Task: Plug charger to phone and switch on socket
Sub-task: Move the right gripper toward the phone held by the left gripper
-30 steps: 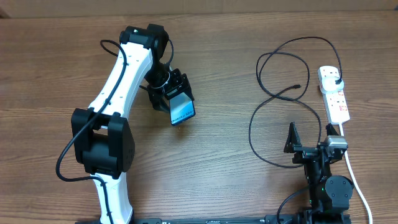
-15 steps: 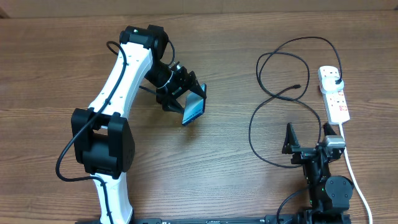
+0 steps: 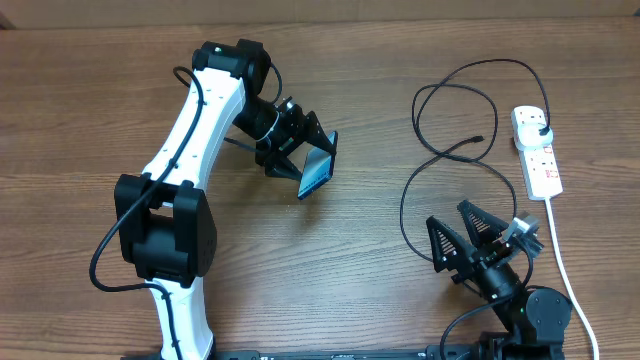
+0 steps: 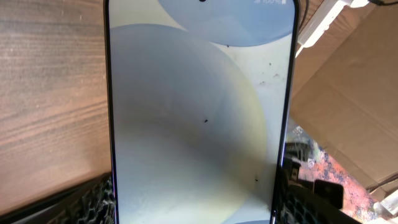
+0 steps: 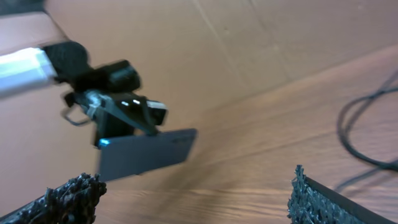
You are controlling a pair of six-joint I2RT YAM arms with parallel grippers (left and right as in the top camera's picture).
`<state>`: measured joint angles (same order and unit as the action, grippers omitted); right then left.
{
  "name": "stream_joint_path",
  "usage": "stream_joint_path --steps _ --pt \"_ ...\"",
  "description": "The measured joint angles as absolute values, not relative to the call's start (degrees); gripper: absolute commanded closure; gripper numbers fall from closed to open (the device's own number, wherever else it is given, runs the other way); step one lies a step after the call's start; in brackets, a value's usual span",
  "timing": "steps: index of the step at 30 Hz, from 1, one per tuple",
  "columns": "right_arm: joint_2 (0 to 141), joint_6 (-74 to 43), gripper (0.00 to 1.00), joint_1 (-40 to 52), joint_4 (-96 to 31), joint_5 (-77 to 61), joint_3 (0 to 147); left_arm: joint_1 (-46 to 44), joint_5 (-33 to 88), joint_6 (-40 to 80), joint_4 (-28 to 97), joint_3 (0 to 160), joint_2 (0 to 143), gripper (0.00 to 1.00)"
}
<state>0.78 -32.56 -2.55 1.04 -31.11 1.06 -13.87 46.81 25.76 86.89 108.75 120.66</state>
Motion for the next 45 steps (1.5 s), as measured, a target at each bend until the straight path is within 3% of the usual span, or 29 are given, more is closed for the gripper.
stream_joint_path --steps 5,13,23,31,39,42,45 --pt "0.73 -36.53 0.0 -2.55 4.49 -35.2 1.1 -13.87 46.98 26.44 85.01 108.75 120.66 0.43" --pt "3.6 -42.65 0.01 -2.55 -6.81 -40.07 11.62 -13.87 47.0 27.03 83.0 108.77 120.66 0.43" --pt "22.76 -40.56 0.01 -2.09 -26.26 -41.69 37.12 -13.87 47.18 27.03 82.41 108.79 120.66 0.43" --pt "34.28 -38.28 0.0 5.98 -47.77 -34.7 56.99 -13.87 47.18 27.03 82.24 108.81 120.66 0.43" --pt "38.89 -42.02 0.0 15.75 -41.39 -35.83 60.64 -13.87 47.18 27.03 82.0 108.81 120.66 0.43" --pt "40.01 -42.65 0.02 16.32 -39.97 -29.34 60.66 -13.87 47.18 27.03 81.71 108.81 120.66 0.43" --pt "42.19 -42.76 0.09 16.49 -39.42 -21.08 60.66 -13.87 47.18 27.05 80.79 108.79 120.66 0.43"
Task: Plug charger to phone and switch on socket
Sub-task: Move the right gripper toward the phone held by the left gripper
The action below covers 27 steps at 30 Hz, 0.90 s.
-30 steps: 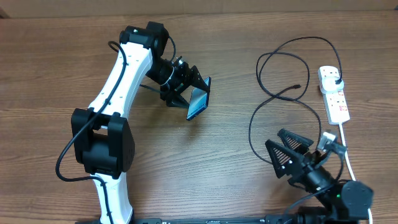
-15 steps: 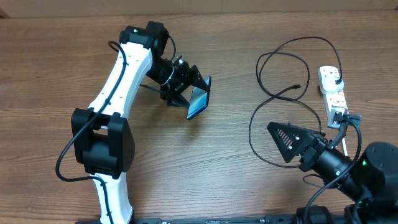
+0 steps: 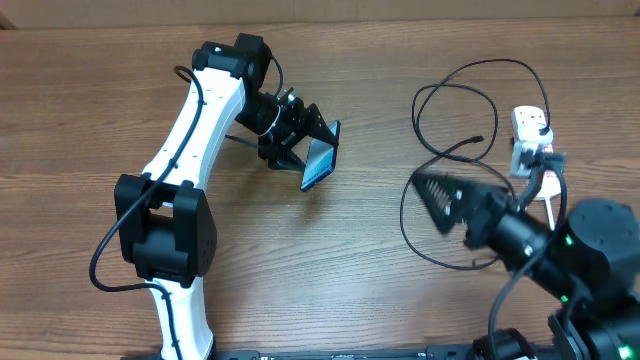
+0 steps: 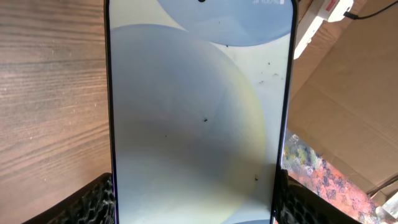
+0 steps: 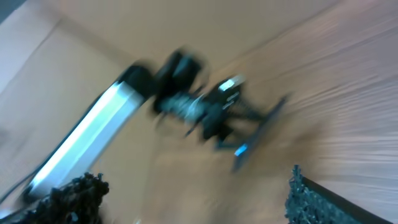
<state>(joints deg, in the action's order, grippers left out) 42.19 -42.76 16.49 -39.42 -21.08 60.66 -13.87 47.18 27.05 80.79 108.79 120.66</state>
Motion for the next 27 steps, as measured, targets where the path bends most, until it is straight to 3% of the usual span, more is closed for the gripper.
stream_joint_path --steps 5,9,11,17,27 --pt "50.39 -43.53 0.12 20.34 -38.41 -13.78 60.73 -13.87 47.18 27.55 79.26 108.81 120.66 0.43" --pt "59.61 -45.56 0.27 29.82 -38.39 -7.01 60.73 -13.87 47.18 28.34 78.89 108.81 120.66 0.43" --pt "63.86 -47.7 0.3 35.4 -38.44 -1.65 60.73 -13.87 47.18 28.6 78.72 108.81 120.66 0.43" --pt "72.47 -57.47 0.3 47.51 -37.3 13.82 60.71 -13.87 46.94 30.09 78.02 108.81 120.66 0.43" --pt "80.16 -63.57 0.34 51.51 -26.35 23.42 60.75 -13.87 46.26 31.68 77.08 108.81 120.66 0.43"
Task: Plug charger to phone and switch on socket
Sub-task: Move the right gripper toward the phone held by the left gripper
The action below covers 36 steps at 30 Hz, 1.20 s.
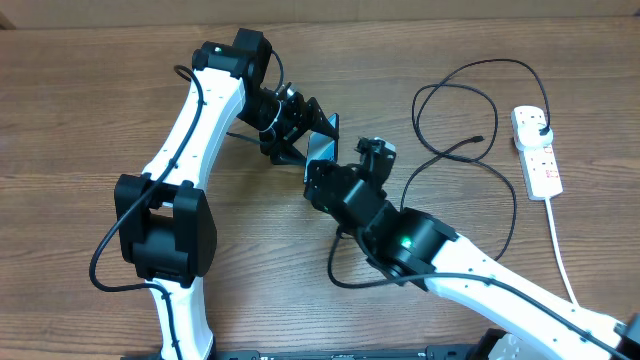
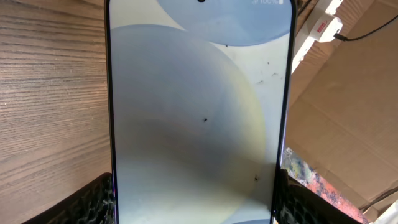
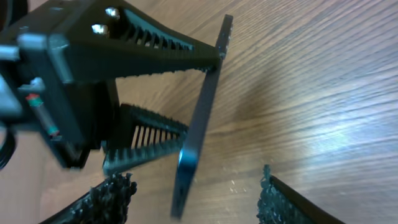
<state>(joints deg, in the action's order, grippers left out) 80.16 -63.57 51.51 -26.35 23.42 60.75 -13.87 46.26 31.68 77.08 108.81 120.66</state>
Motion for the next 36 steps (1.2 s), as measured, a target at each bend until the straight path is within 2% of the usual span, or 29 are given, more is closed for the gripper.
stream_joint_path --steps 7,12,16,21,28,32,33,34,36 --pt "84.58 -64.42 0.39 51.53 -19.53 24.73 60.75 -13.87 46.26 32.49 77.12 108.81 120.66 0.43" --pt "87.66 -64.64 0.46 51.53 -14.57 25.89 60.75 -13.87 46.24 32.73 77.14 108.81 120.66 0.43" --pt "89.34 -64.6 0.54 51.51 -13.54 27.07 60.75 -13.87 46.24 32.91 77.17 108.81 120.66 0.43" --pt "89.56 -64.6 0.71 51.51 -13.45 28.03 60.75 -13.87 46.24 32.93 77.14 108.81 120.66 0.43" --pt "89.65 -64.84 0.86 51.46 -14.55 28.51 60.75 -13.69 46.17 32.93 77.08 108.81 120.66 0.43" --pt "89.67 -65.28 0.91 51.35 -15.09 28.34 60.73 -13.28 46.11 32.97 77.17 109.03 120.66 0.42" --pt "89.69 -65.34 0.91 51.35 -15.18 28.4 60.71 -13.23 46.04 32.97 77.14 109.12 120.66 0.39" --pt "89.76 -65.39 0.92 51.31 -15.2 28.38 60.69 -13.23 45.98 32.99 77.1 109.12 120.66 0.29" --pt "89.82 -65.65 0.93 51.24 -15.2 28.36 60.71 -13.17 45.8 33.06 77.1 109.14 120.66 0.2"
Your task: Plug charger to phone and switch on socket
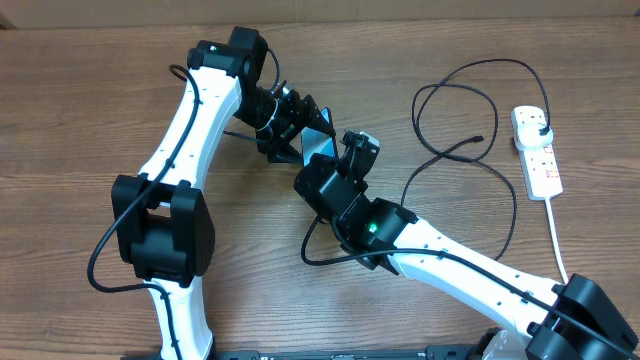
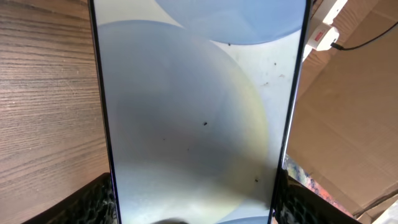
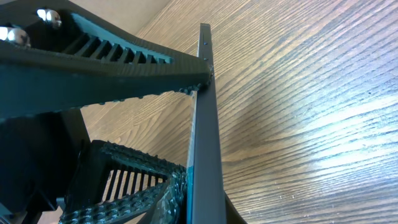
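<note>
The phone [image 2: 193,106] fills the left wrist view, screen lit, and my left gripper [image 2: 194,208] is shut on its side edges. In the overhead view the phone [image 1: 318,142] is held off the table, tilted, by the left gripper [image 1: 305,122]. My right gripper [image 1: 325,165] has reached across to it. The right wrist view shows the phone [image 3: 205,112] edge-on, with the right gripper [image 3: 204,208] shut on its near end, one finger [image 3: 149,199] pressed against its face. The black charger cable [image 1: 450,100] lies in loops at the right, its plug end [image 1: 480,138] free. It runs to the white socket strip [image 1: 535,150].
The white lead of the socket strip [image 1: 562,250] runs down the right side to the table's front edge. The right arm [image 1: 450,265] lies diagonally across the middle of the wooden table [image 1: 80,120]. A cardboard wall [image 2: 354,93] shows behind the phone.
The right gripper was open just short of the phone's end; now it is shut on that end. The left gripper keeps hold of the phone, which sits slightly higher and nearer in view.
At first the left gripper held the phone up at mid-table while the right gripper stood open near the front right. The right arm was then raised and reaching left, then open at the phone's end. Now both grippers hold the phone.
</note>
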You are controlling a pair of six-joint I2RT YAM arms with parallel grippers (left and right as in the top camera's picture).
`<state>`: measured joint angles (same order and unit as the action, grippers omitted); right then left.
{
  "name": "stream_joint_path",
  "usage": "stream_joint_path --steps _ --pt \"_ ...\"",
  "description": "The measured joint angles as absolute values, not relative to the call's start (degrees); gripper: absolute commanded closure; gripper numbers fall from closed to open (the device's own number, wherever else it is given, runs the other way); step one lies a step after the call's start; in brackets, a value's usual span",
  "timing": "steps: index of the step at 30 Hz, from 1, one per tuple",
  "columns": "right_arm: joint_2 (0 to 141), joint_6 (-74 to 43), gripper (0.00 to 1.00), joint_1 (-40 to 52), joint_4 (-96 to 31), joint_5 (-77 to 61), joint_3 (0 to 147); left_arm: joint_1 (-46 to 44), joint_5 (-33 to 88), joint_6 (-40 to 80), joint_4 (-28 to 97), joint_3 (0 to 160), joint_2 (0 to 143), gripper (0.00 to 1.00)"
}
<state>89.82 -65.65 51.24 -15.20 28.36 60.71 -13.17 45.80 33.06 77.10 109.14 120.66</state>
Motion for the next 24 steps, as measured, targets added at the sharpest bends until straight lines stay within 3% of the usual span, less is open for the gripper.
stream_joint_path --steps 6,15,24 --pt "89.52 -63.61 0.96 50.74 -16.82 27.35 60.69 -11.2 45.25 31.05 77.95 109.3 120.66 0.0" --pt "78.28 -62.11 0.96 46.78 -27.16 27.05 60.71 -2.28 36.36 23.59 87.35 111.83 117.1 0.0" --pt "67.31 -64.55 0.96 44.84 -34.3 24.45 60.71 -0.38 20.18 20.78 91.33 112.55 90.76 0.0"
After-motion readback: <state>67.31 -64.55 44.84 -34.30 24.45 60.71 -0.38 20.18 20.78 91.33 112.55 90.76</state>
